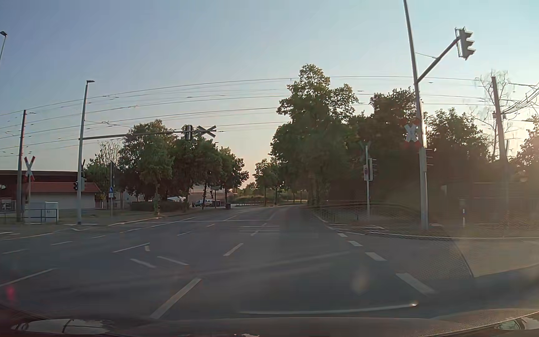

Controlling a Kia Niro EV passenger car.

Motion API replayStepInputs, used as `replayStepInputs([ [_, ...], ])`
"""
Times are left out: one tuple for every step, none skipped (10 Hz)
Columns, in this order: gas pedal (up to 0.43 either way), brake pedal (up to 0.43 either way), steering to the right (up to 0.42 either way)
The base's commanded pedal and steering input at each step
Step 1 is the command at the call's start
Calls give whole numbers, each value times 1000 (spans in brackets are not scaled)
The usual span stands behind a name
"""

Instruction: Follow the waypoints while adhering to traffic rules and regulations

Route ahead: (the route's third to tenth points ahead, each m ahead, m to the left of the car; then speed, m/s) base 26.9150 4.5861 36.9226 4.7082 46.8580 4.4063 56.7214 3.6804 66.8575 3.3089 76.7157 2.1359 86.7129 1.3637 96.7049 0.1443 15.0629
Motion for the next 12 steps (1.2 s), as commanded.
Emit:
replayStepInputs([
  [189, 18, -2],
  [189, 12, -2],
  [189, 18, -1],
  [189, 18, -1],
  [189, 12, -1],
  [189, 12, -1],
  [189, 12, -1],
  [197, 18, 2],
  [197, 12, 2],
  [197, 18, 2],
  [197, 18, 1],
  [209, 18, 1],
])
